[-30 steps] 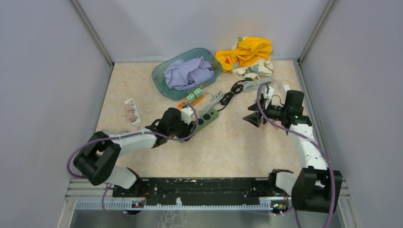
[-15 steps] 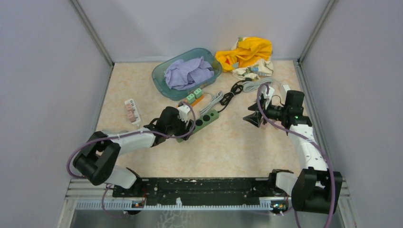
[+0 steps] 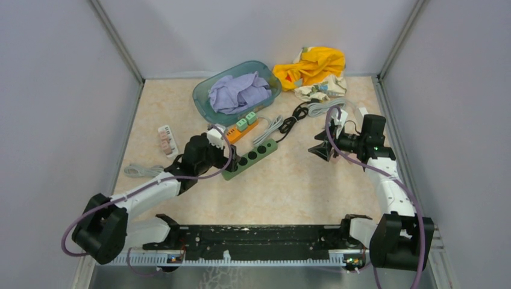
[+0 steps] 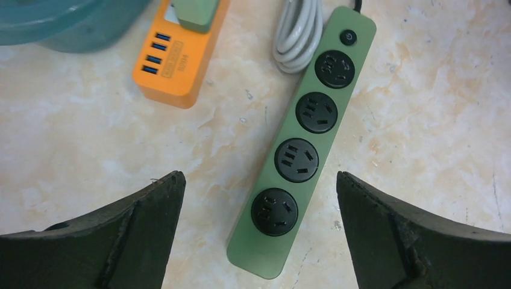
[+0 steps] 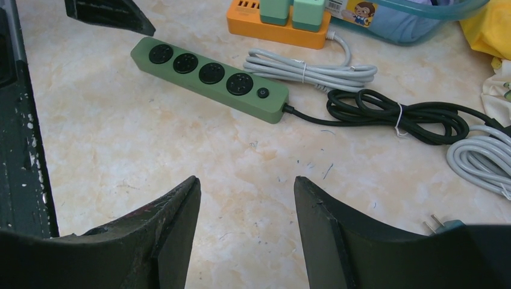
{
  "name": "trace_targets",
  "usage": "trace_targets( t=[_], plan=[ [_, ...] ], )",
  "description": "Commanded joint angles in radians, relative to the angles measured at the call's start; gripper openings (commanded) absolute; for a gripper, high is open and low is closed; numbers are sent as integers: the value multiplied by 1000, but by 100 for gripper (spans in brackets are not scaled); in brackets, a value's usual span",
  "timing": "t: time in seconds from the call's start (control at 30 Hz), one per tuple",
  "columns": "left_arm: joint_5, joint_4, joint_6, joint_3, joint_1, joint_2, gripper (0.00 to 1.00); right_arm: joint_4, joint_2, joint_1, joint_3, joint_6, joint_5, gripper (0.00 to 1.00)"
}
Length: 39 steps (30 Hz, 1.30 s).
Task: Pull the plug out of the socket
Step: Place the socket at the center of the board, then move the socket to the center of the board.
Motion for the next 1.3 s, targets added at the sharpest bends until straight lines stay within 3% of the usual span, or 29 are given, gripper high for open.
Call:
trace_targets(
  t=[0.0, 0.33, 0.73, 0.9, 1.0, 1.17, 1.27],
  plan=[
    [4, 64, -58, -39, 45, -93, 100, 16, -27, 6, 56, -22, -18, 59],
    [57, 72, -152, -60, 147, -178, 100, 16, -25, 6, 56, -22, -19, 59],
    [86, 84, -261, -60, 171, -177, 100, 5, -20, 5, 67, -25, 20, 59],
    [174, 11, -294, -3, 171, -197, 100, 24, 13, -67, 111, 58, 145, 63],
    [202, -121, -243, 82, 171, -222, 100, 53, 62, -140, 153, 115, 257, 66],
    [217, -320, -114, 202, 172, -305, 100, 12, 219, -180, 291, 87, 553, 94],
    [176, -372, -30, 202, 171, -367, 100, 8, 344, -208, 391, 100, 675, 97]
  ],
)
